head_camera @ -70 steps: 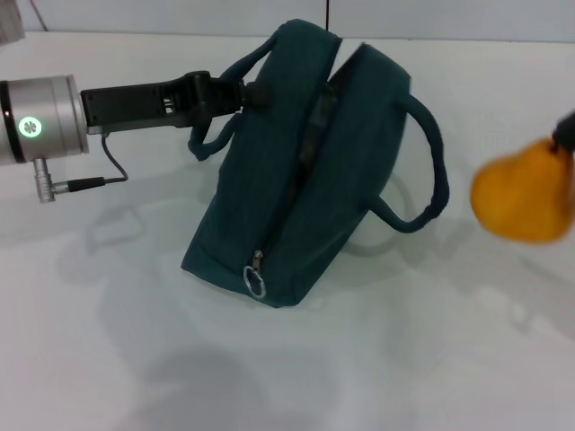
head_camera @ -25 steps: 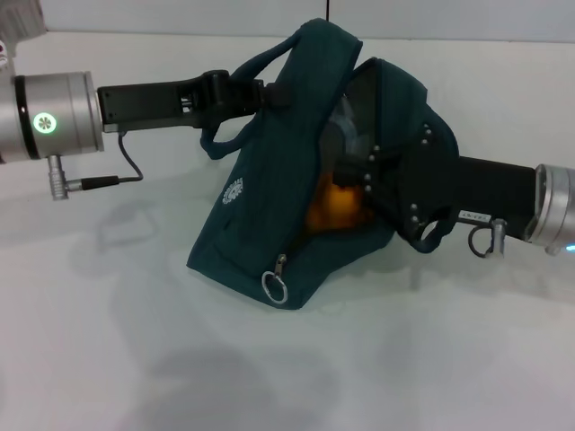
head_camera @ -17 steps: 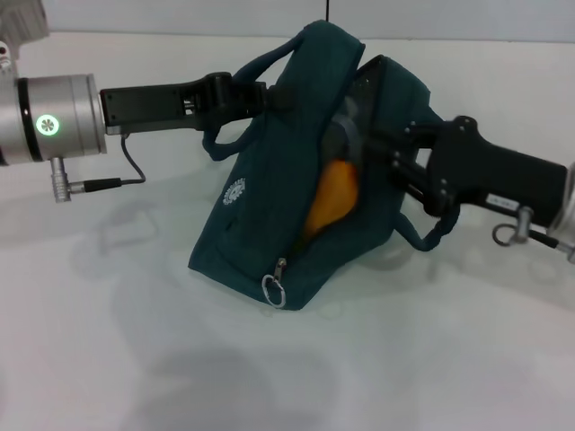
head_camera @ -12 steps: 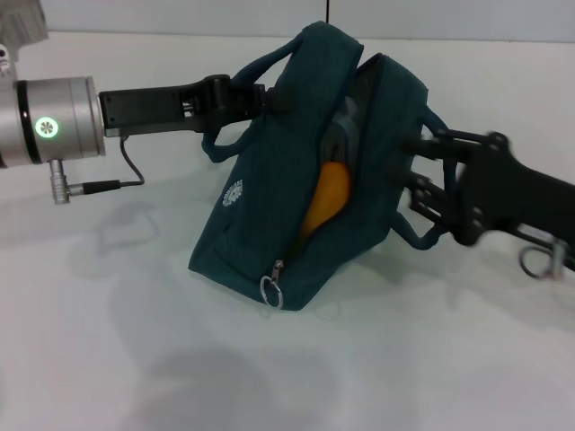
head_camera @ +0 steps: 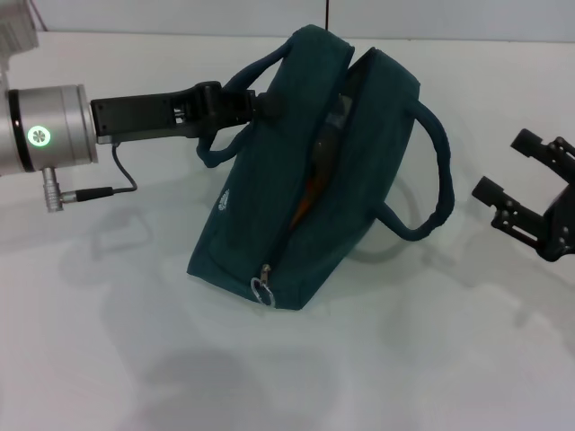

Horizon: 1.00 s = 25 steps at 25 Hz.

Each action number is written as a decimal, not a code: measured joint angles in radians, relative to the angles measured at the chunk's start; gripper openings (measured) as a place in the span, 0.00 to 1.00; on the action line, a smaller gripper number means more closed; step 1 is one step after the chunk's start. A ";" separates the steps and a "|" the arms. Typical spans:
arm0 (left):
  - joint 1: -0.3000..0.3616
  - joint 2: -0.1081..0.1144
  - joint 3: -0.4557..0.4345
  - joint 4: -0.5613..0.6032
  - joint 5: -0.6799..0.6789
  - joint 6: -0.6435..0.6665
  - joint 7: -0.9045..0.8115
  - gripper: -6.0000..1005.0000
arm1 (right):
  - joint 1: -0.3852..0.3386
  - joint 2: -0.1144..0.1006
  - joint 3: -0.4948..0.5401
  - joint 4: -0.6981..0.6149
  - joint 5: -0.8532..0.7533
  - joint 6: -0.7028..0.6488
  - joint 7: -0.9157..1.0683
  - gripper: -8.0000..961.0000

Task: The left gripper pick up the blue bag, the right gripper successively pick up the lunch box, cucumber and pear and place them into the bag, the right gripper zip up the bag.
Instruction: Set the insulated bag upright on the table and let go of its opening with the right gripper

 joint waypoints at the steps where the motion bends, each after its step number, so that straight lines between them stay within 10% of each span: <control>1: 0.000 0.000 0.000 0.000 0.000 -0.001 0.000 0.06 | 0.004 0.000 0.004 0.007 0.000 0.021 -0.001 0.63; 6: 0.000 -0.002 0.001 0.000 0.000 -0.002 0.000 0.06 | 0.059 0.005 -0.002 0.012 -0.005 0.147 -0.002 0.81; 17: 0.005 -0.005 0.003 0.000 -0.001 0.004 0.000 0.07 | 0.226 0.013 -0.091 0.006 0.003 0.453 0.001 0.81; 25: 0.038 -0.006 0.001 0.001 -0.007 0.008 0.007 0.07 | 0.124 0.013 -0.095 0.010 0.468 0.323 -0.237 0.80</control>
